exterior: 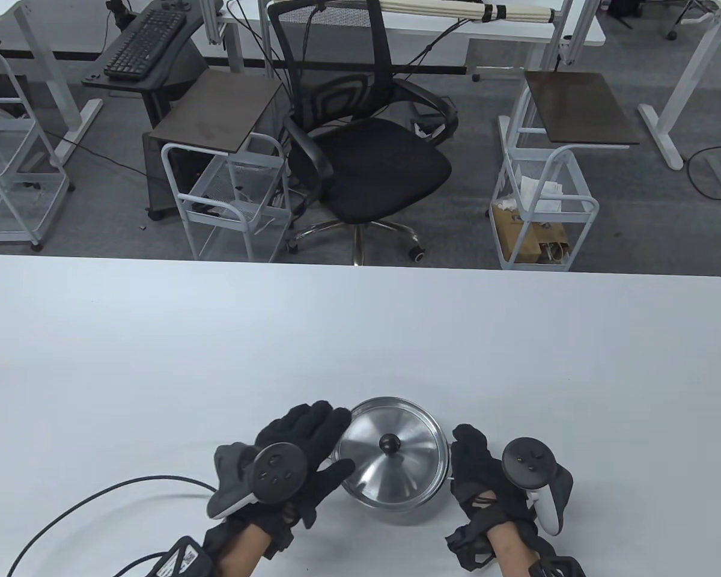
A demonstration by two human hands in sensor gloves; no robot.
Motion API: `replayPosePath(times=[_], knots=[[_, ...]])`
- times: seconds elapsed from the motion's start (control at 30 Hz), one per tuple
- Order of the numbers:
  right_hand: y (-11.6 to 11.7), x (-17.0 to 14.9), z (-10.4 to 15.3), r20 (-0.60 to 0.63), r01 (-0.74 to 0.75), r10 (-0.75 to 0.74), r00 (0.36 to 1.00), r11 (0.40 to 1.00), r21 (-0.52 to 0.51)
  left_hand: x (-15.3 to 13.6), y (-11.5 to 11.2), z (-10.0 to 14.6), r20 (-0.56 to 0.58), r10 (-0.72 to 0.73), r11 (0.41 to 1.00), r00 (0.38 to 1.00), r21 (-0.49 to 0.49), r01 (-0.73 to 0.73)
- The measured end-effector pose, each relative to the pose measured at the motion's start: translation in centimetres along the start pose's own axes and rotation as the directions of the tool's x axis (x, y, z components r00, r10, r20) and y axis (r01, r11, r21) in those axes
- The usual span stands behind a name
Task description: Remove lid from the pot
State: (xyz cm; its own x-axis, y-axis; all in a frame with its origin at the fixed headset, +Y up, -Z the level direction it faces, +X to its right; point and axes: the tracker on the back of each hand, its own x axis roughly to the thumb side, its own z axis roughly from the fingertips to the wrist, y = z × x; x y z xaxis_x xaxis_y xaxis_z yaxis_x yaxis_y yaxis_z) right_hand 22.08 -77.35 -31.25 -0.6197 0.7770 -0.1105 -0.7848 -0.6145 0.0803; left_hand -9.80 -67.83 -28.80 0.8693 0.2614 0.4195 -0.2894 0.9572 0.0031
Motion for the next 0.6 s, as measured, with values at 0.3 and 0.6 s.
replayPosePath(times=[0.3,0.6], knots=[[-0.1,0.0,0.0,-0.003,-0.002,0.002,1.000,1.000,0.008,4.8,-2.9,-5.6,0.007,-0.223,0.953,0.975,-0.207,0.219],[-0.1,0.0,-0.1,-0.003,-0.005,0.005,1.000,1.000,0.011,5.8,-4.4,-7.0,0.003,-0.277,0.934,0.961,-0.233,0.270]])
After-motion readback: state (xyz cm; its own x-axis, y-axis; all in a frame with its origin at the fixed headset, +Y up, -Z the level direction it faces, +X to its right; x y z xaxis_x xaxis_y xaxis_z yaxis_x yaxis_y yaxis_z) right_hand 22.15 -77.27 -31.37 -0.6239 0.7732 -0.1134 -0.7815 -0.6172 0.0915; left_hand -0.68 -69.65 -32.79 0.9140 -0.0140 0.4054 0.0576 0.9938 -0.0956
